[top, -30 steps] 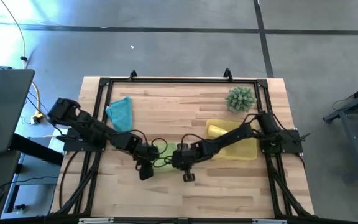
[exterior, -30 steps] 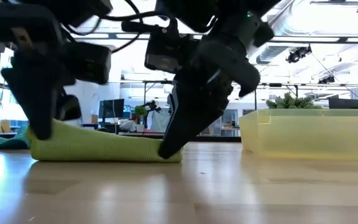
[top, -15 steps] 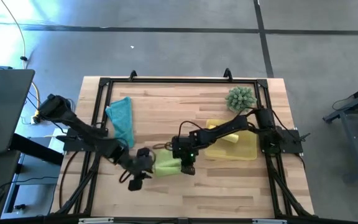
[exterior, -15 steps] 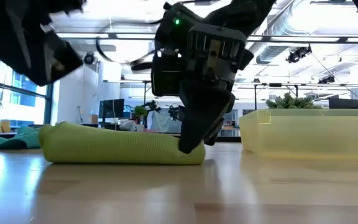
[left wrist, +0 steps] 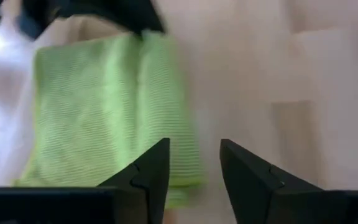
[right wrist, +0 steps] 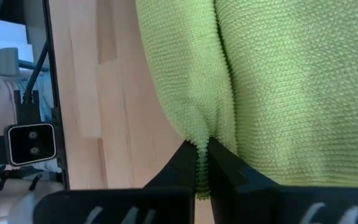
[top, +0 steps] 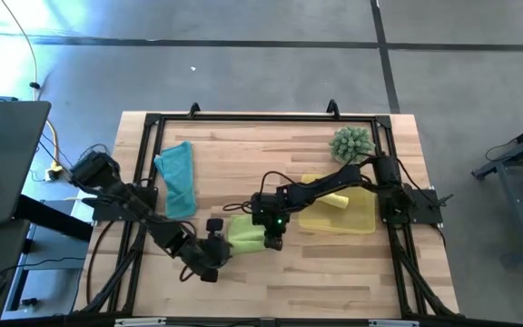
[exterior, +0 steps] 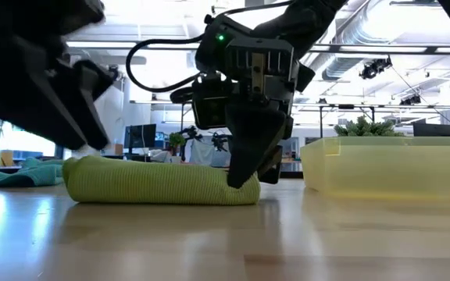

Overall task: Roll microfiber towels into tight, uniform cylinder then place into a basket
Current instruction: Roll the green microfiber towel

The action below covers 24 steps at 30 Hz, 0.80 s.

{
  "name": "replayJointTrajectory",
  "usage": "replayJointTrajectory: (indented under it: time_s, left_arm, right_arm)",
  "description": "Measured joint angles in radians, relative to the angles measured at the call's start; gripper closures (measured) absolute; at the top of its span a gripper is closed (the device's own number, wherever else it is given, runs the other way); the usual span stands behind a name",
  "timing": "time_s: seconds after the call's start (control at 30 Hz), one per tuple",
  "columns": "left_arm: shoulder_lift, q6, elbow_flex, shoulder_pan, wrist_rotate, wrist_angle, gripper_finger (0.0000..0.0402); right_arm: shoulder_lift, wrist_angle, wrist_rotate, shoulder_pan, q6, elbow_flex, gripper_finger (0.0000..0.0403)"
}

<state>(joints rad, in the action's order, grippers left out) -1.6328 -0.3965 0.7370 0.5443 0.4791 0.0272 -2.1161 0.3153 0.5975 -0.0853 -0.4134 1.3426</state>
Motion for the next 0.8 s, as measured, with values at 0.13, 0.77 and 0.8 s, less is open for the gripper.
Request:
replayJointTrajectory:
  time_s: [0.13,0.77,0.8]
  left_arm:
    - [-0.042,0.0,0.013,-0.006,0.038,-0.007,0.0248]
    - [-0.138,-0.217,0.016,-0.094,-0.114,-0.002,0.0268]
    - [-0.137,-0.231,0.016,-0.097,-0.136,-0.004,0.0278]
  right_arm:
    - [0.001,0.003,-0.01,0.0,-0.017,0.001,0.04]
    - [0.008,0.009,-0.026,-0.013,0.056,0.002,0.0359]
    - [0.014,0.013,-0.03,-0.013,0.057,0.002,0.0348]
